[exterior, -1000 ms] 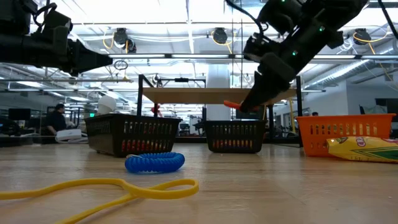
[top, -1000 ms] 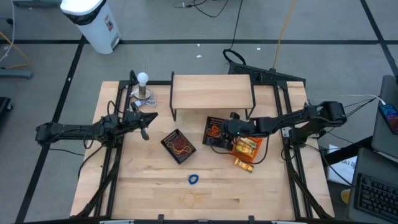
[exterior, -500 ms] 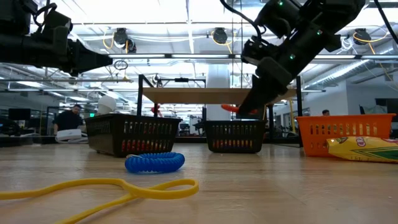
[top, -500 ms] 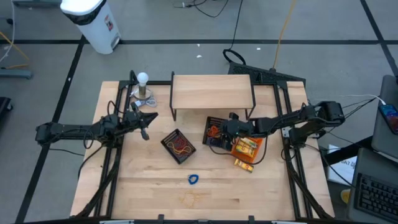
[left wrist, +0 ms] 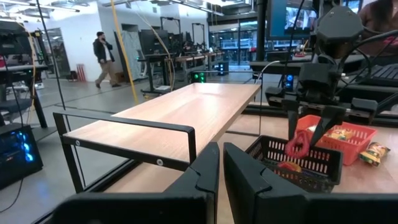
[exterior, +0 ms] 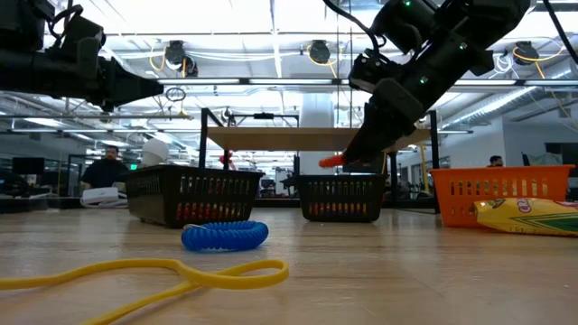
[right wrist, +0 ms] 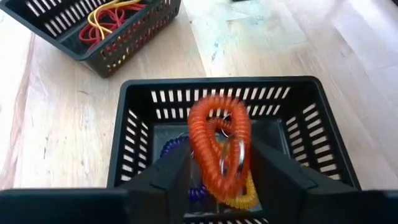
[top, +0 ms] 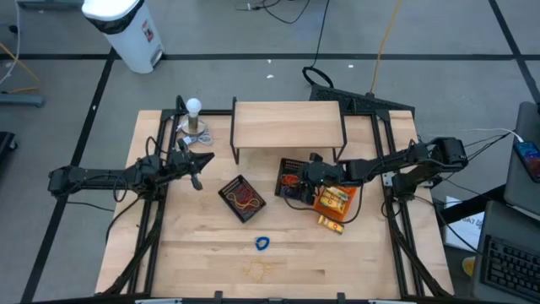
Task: Pick & Place Office Desk Supplies
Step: Put the orange spring keychain into the right black bin, then put the crayon box into the orange bin
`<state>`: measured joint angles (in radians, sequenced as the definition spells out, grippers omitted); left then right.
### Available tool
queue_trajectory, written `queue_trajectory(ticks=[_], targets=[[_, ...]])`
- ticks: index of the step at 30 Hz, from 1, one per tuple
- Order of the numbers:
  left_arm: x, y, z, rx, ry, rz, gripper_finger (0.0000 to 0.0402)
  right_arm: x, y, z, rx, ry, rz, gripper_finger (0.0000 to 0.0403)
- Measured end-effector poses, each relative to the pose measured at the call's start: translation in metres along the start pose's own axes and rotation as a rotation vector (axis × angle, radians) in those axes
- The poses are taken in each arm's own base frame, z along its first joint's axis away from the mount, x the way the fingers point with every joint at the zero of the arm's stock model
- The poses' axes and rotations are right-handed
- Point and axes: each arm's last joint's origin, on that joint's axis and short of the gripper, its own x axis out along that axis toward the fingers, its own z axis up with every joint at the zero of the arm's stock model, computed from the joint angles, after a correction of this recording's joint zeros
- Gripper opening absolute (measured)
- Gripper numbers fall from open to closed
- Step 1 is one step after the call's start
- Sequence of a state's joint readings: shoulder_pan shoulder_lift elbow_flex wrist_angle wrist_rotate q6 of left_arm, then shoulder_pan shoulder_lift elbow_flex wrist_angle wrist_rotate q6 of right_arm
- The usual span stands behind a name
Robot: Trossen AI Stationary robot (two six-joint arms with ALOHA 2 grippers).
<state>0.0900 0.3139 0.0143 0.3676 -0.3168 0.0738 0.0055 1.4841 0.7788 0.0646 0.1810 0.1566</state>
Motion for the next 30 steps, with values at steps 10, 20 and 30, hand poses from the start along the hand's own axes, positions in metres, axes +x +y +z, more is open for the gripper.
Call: queue_trajectory(ticks=[10,20,30], targets=[[0.0,0.0,0.0,-0.004,0.0,0.0,0.0026,-0.003,0.0,0.005,0.003,-0.045,0.009,0.0232],[0.0,0.0,-0.001,0.001,0.012,-0.001,0.0026,-0.071,-0.005,0.038,-0.018,-0.307,0.106,0.0209],[0.0,0.0,-0.005,0.009,0.049,-0.003,0.0026,-0.168,-0.022,0.048,-0.139,-0.628,0.12,0.0088]])
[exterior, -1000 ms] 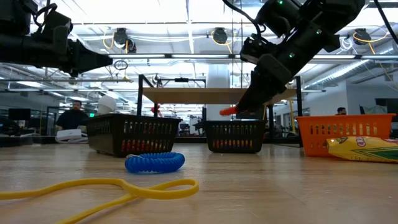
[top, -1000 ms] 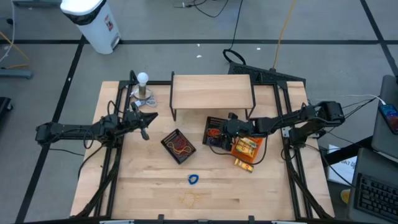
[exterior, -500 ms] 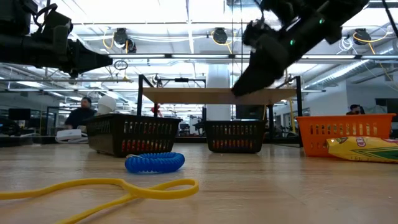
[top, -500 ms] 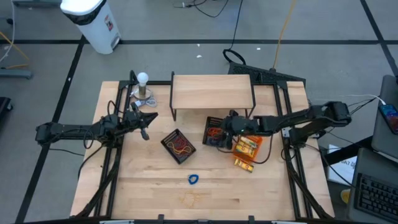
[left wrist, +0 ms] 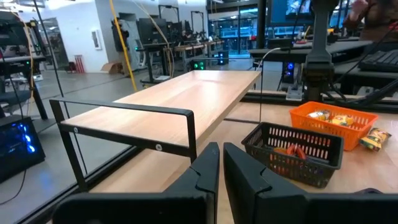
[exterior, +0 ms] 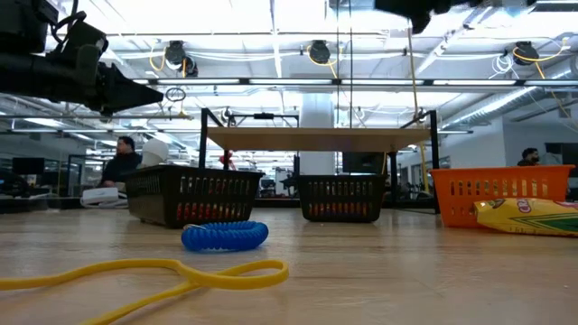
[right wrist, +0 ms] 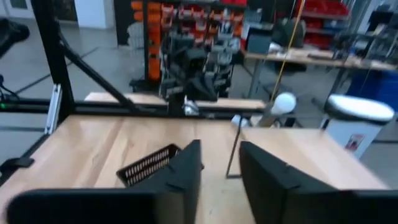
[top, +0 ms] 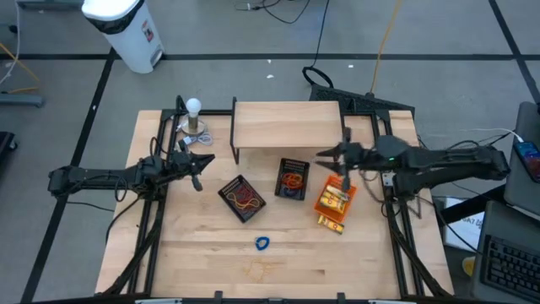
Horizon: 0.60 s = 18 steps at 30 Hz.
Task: Pick & Place Office Desk Supplies
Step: Put the crayon box into the orange bin
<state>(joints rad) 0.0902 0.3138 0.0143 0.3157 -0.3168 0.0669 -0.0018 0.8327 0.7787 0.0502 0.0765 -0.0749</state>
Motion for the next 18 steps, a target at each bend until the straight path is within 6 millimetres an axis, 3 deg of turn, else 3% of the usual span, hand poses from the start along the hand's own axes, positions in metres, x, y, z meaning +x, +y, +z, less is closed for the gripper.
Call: queue_trajectory(ticks=[5,9,18], targets=[[0.0,0.0,0.0,0.003,0.0,0.0,0.0026,-0.034,-0.004,0.01,0.009,-0.055,-0.006,0.0015],[0.0,0.0,0.0,0.006,0.0,0.0,0.0026,-0.055,-0.004,0.009,0.043,-0.187,0.036,0.0009],[0.0,0.0,0.0,0.014,0.001,0.0,0.0026,-0.074,-0.003,-0.043,0.108,-0.28,-0.024,0.0003]])
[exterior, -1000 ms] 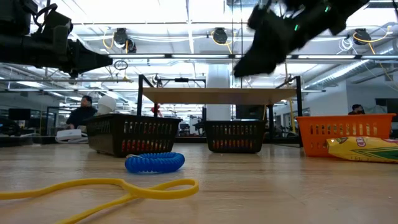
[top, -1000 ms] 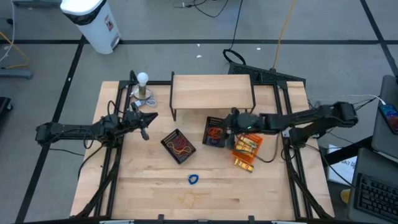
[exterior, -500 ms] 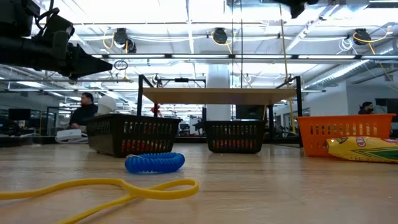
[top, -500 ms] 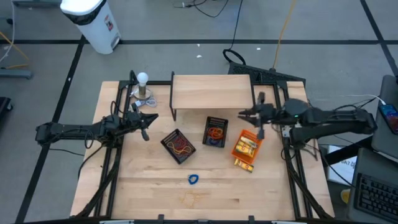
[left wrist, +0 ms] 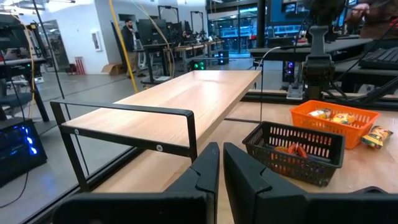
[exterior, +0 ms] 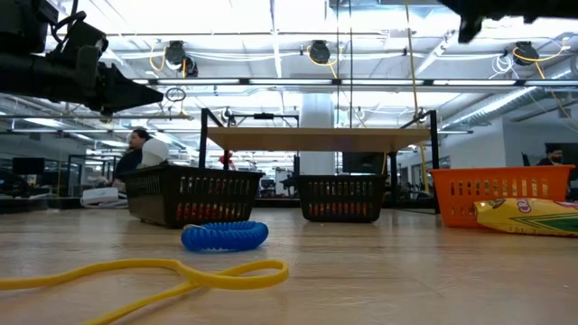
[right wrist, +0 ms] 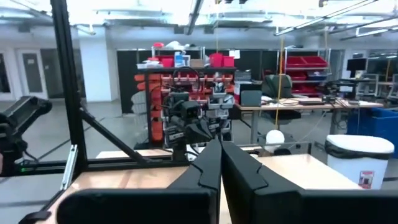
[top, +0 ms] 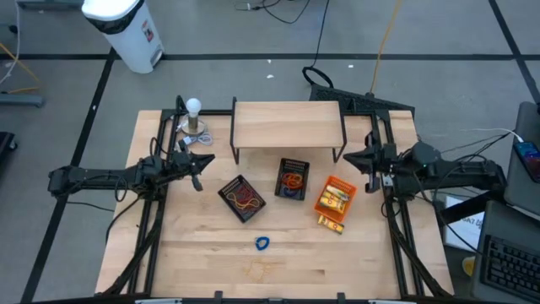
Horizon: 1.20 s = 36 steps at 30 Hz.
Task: Pick & Place Office Desk Supplies
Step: Put the crayon box into the orange bin
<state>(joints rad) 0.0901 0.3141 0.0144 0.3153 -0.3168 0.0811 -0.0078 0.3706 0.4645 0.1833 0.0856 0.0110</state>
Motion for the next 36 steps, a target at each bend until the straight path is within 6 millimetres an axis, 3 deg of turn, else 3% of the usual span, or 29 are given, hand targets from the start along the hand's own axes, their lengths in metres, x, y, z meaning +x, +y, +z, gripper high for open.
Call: queue_trajectory(ticks=[15,19,27,36], targets=[[0.0,0.0,0.0,-0.008,0.0,0.0,0.0026,-0.028,-0.004,-0.082,0.084,-0.106,-0.013,0.0001],[0.0,0.0,0.0,-0.017,-0.002,0.002,0.0026,-0.03,-0.005,-0.074,0.082,-0.21,-0.039,0.0001],[0.0,0.001,0.0,-0.043,0.001,0.025,0.0026,-0.027,-0.005,-0.089,0.055,-0.06,-0.043,0.0],[0.0,0.001,-0.003,-0.058,0.035,0.036,0.0026,-0.027,-0.005,-0.09,0.045,-0.05,-0.044,0.0]])
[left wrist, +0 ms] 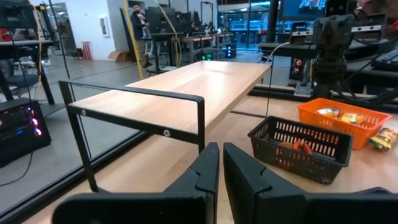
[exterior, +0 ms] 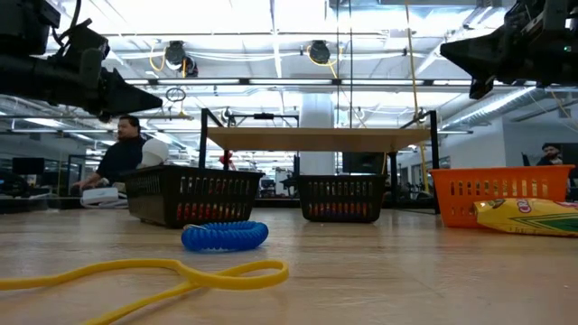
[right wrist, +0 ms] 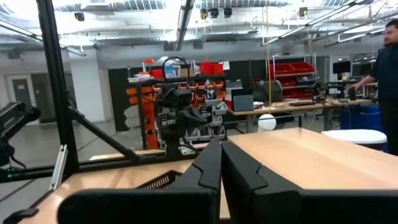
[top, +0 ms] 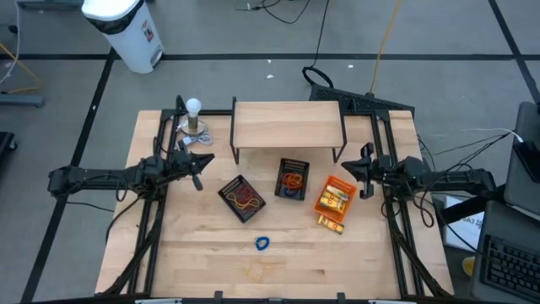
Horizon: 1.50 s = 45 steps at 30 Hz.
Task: Pick & Place Office Desk Supplies
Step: Put the crayon box into the orange bin
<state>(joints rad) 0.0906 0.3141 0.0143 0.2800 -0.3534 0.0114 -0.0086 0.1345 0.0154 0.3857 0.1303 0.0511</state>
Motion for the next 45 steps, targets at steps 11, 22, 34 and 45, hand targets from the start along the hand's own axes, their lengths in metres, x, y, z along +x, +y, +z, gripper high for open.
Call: queue_trajectory(ticks=[11,22,34,45], targets=[[0.0,0.001,-0.002,-0.008,0.021,0.05,0.0026,0.0,0.0,-0.007,-0.034,0.074,-0.003,0.0],[0.0,0.001,-0.002,-0.017,0.02,0.05,0.0026,-0.001,-0.001,-0.012,-0.052,0.118,-0.006,0.0],[0.0,0.001,-0.002,-0.035,0.021,0.05,0.0026,-0.001,-0.003,-0.017,-0.065,0.168,-0.081,0.0],[0.0,0.001,-0.002,-0.061,0.02,0.05,0.0026,-0.002,-0.002,-0.017,0.032,0.171,-0.081,0.0]])
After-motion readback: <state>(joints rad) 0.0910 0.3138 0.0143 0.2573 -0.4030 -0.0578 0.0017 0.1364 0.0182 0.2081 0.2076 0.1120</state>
